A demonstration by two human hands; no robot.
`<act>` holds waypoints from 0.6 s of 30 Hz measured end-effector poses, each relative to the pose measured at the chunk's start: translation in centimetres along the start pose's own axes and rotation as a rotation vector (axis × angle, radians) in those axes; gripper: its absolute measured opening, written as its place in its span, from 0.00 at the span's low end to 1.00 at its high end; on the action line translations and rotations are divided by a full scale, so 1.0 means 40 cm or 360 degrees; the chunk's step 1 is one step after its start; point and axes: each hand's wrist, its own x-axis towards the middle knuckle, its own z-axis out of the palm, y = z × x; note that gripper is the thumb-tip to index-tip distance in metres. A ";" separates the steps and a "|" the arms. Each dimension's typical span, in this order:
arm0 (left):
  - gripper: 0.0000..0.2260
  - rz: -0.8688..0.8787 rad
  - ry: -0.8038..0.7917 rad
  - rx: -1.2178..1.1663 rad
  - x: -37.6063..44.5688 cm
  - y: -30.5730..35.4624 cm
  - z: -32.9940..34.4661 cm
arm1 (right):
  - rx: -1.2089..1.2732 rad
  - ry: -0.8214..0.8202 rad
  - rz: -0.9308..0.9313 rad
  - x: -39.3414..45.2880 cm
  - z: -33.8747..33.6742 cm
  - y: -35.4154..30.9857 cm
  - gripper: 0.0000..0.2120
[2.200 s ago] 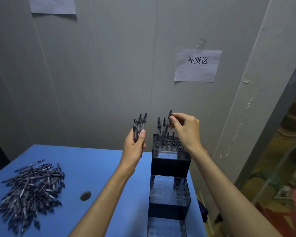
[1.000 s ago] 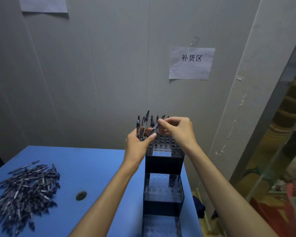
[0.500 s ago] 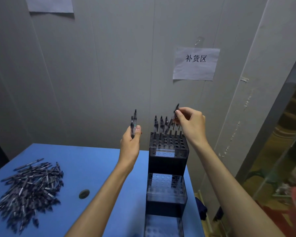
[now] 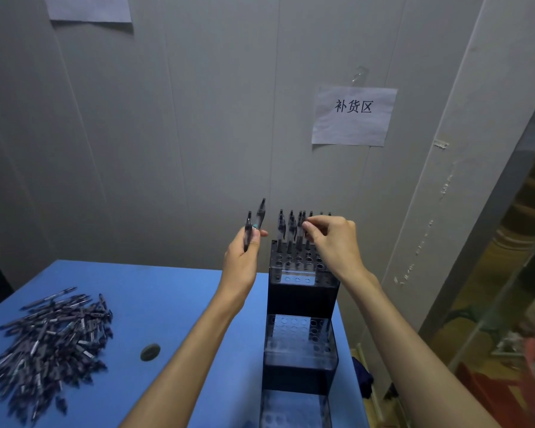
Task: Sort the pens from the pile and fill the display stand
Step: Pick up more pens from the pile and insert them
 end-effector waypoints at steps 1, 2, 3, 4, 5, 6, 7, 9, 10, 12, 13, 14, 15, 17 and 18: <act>0.11 -0.0020 0.0003 -0.0001 0.004 -0.007 0.001 | -0.0012 -0.0029 0.0007 -0.006 0.005 0.003 0.08; 0.11 -0.0028 0.0006 -0.0020 0.010 -0.014 0.002 | -0.0014 -0.0040 0.0011 -0.012 0.010 0.007 0.08; 0.10 -0.0030 0.0005 -0.0050 0.015 -0.019 0.003 | -0.0011 -0.0035 0.0017 -0.017 0.014 0.011 0.08; 0.10 -0.0033 -0.0005 -0.0076 0.018 -0.021 0.004 | -0.0007 -0.0024 0.0028 -0.020 0.016 0.015 0.08; 0.11 -0.0037 -0.0024 -0.0095 0.018 -0.022 0.006 | -0.0004 -0.0015 0.0041 -0.021 0.016 0.017 0.08; 0.11 -0.0035 -0.0046 -0.0103 0.017 -0.020 0.007 | 0.0000 -0.0014 0.0056 -0.019 0.016 0.019 0.08; 0.11 -0.0027 -0.0062 -0.0107 0.014 -0.019 0.007 | 0.0003 -0.0021 0.0067 -0.018 0.014 0.020 0.08; 0.11 0.0002 -0.0072 -0.0122 0.009 -0.015 0.009 | 0.0000 -0.0049 0.0080 -0.015 0.008 0.020 0.08; 0.12 0.0008 -0.0071 -0.0129 0.007 -0.012 0.011 | -0.0014 -0.0057 0.0078 -0.015 0.004 0.019 0.08; 0.12 0.0011 -0.0077 -0.0137 0.005 -0.003 0.015 | -0.0030 -0.0038 0.0066 -0.012 -0.005 0.019 0.09; 0.11 0.0019 -0.0092 -0.0150 0.005 0.000 0.017 | -0.0017 -0.0014 0.0069 -0.010 -0.010 0.018 0.09; 0.11 0.0033 -0.0112 -0.0160 0.004 0.003 0.019 | 0.0015 0.0013 0.0080 -0.009 -0.015 0.016 0.09; 0.11 0.0048 -0.0128 -0.0164 0.003 0.005 0.021 | 0.0067 0.0038 0.0099 -0.007 -0.020 0.012 0.09; 0.11 0.0071 -0.0153 -0.0167 0.002 0.010 0.028 | 0.0207 0.0059 0.0141 -0.005 -0.031 0.002 0.09; 0.10 0.0074 -0.0162 -0.0168 0.003 0.012 0.031 | 0.0283 0.0045 0.0165 -0.004 -0.035 -0.004 0.09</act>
